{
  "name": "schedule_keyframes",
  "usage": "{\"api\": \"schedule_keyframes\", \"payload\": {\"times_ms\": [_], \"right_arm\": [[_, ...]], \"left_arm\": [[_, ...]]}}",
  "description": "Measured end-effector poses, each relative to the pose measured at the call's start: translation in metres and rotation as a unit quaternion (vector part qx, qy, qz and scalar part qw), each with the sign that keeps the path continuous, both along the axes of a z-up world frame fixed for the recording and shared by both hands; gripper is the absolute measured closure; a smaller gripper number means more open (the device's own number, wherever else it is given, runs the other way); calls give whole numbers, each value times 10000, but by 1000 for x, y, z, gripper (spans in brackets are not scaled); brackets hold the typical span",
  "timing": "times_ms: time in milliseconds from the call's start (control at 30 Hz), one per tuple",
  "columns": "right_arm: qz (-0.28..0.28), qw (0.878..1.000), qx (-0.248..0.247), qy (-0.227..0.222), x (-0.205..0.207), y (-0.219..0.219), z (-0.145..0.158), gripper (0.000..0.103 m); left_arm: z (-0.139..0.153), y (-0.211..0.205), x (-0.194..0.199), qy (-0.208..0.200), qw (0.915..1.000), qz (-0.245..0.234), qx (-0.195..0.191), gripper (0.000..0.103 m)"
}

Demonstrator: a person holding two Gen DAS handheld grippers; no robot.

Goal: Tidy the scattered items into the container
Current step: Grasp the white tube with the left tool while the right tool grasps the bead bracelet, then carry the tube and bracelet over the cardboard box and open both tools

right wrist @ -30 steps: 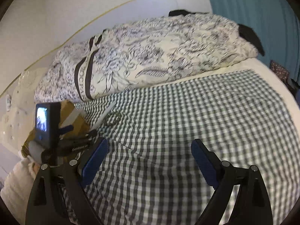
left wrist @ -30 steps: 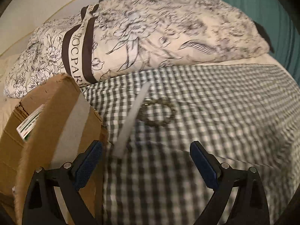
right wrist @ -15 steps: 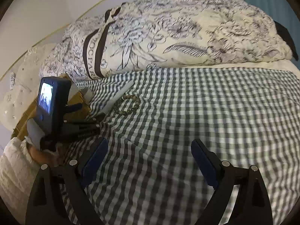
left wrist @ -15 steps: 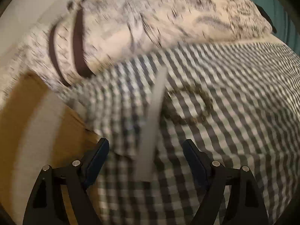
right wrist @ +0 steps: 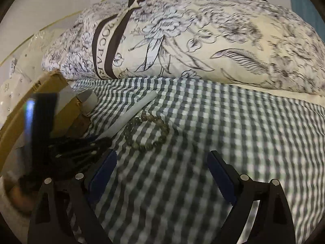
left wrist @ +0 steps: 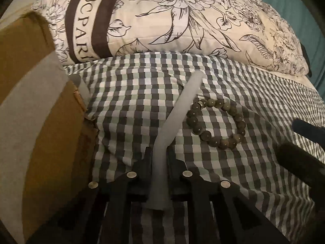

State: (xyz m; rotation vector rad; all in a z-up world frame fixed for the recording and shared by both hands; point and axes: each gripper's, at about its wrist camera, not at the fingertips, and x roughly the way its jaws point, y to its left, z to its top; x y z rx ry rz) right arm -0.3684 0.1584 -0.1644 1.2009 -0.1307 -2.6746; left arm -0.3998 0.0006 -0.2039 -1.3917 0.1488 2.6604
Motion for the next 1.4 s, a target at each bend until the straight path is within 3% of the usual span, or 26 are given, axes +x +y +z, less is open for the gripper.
{"api": "schedule_keyframes", "payload": {"times_ms": [100, 200, 500, 567, 600, 633, 700, 800, 1133, 1400], "right_arm": [[-74, 9998, -69, -143, -18, -9, -12, 13], [-25, 9999, -1, -130, -21, -19, -21, 22], [287, 9970, 647, -300, -45, -47, -44, 23], [303, 9970, 662, -258, -47, -48, -43, 37], [266, 9975, 611, -230, -46, -45, -42, 62], [228, 9981, 532, -229, -45, -42, -41, 73], [222, 9986, 397, -260, -39, -35, -37, 76], [249, 9988, 359, -209, -24, -28, -28, 92], [5, 10000, -15, -65, 46, -1, 2, 92], [-201, 9993, -270, 188, 104, 16, 44, 92]], "left_arm": [[4, -8, 5, 105, 9994, 322, -25, 92], [9, -13, 10, 220, 9982, 561, -30, 93], [2, -19, 4, 75, 9980, 624, -26, 93], [1, -18, 4, 37, 9981, 608, -6, 92], [1, -18, 5, 21, 9982, 605, 7, 92], [1, -18, 5, 5, 9981, 608, 43, 92], [2, -18, 6, -38, 9982, 587, 100, 92], [4, -17, 11, -109, 9979, 602, 230, 92], [26, -12, 46, -245, 9967, 446, 636, 92], [81, 6, 94, -5, 9948, 56, 1018, 92]]}}
